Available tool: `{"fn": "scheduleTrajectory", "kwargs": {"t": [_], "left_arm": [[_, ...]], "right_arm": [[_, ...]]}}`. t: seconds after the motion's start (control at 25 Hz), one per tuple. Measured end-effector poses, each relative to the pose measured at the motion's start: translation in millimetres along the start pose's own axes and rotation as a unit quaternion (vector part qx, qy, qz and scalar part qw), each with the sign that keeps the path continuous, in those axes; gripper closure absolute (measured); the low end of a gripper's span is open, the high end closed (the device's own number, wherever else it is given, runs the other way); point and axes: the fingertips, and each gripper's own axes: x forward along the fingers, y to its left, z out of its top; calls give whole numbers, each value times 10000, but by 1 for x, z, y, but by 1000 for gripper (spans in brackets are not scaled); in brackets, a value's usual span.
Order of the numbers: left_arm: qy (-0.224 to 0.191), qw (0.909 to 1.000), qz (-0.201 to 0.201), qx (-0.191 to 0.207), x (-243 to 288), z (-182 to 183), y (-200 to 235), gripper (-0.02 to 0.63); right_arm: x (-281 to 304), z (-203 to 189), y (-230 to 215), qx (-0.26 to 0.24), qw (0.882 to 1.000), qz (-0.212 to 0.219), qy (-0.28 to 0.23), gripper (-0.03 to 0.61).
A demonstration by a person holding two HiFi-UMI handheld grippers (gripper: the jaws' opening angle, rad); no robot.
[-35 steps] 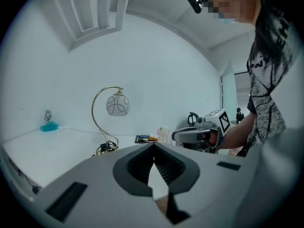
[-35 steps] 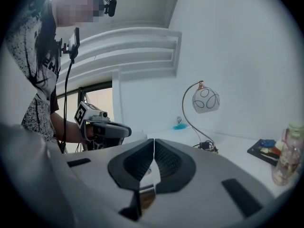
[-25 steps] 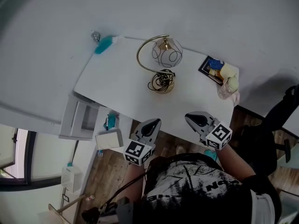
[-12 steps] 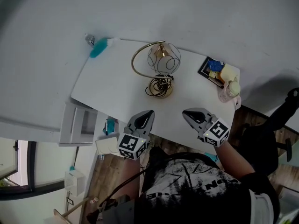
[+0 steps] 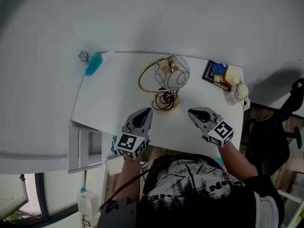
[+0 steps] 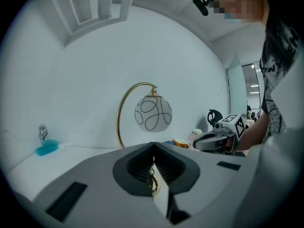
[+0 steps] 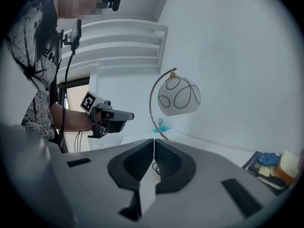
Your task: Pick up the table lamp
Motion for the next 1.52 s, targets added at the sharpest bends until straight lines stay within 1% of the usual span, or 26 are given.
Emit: {"fn": "scheduleTrajectory", "kwargs": {"t": [0.08,0.24,0.28,0.32,0.36,0.44,0.56,0.68,0.8,0.92,1.08,1.2,1.36,1.52], "left_arm": [[8,9999,-109,-10,5,0,12,598],[21,9997,-192,125,13,2,36,589],[46,9997,-188,166,14,3,42,561],[63,9996,-175,217,16,5,47,512],[70,9995,-156,281,17,7,52,482],[64,9990,-122,430,21,15,61,460],[13,9980,-114,618,27,29,74,441],[-41,9963,-160,842,35,43,82,420],[-106,9936,-276,1090,41,61,82,407],[-47,9911,-478,1238,49,74,77,384],[-8,9869,-535,1523,55,93,72,379],[-117,9838,-622,1675,58,106,67,379],[-400,9785,-745,1879,67,132,55,379],[-344,9756,-777,2026,77,136,52,379]], "right_arm": [[8,1,-3,51,9999,-80,-50,558],[29,-4,-10,101,9998,-165,-27,558],[34,-7,-11,112,9997,-200,13,558],[38,-9,-13,122,9996,-250,63,557],[42,-11,-15,132,9994,-311,109,557],[48,-15,-21,171,9987,-448,173,550],[59,-21,-30,286,9974,-615,261,476],[70,-29,-41,359,9958,-749,396,438],[79,-38,-50,396,9940,-883,511,412],[88,-47,-59,403,9923,-999,617,400],[101,-57,-71,378,9905,-1080,762,394],[109,-64,-79,347,9891,-1139,865,394],[118,-77,-90,375,9868,-1204,1012,393],[128,-93,-104,398,9839,-1279,1184,393]]}}
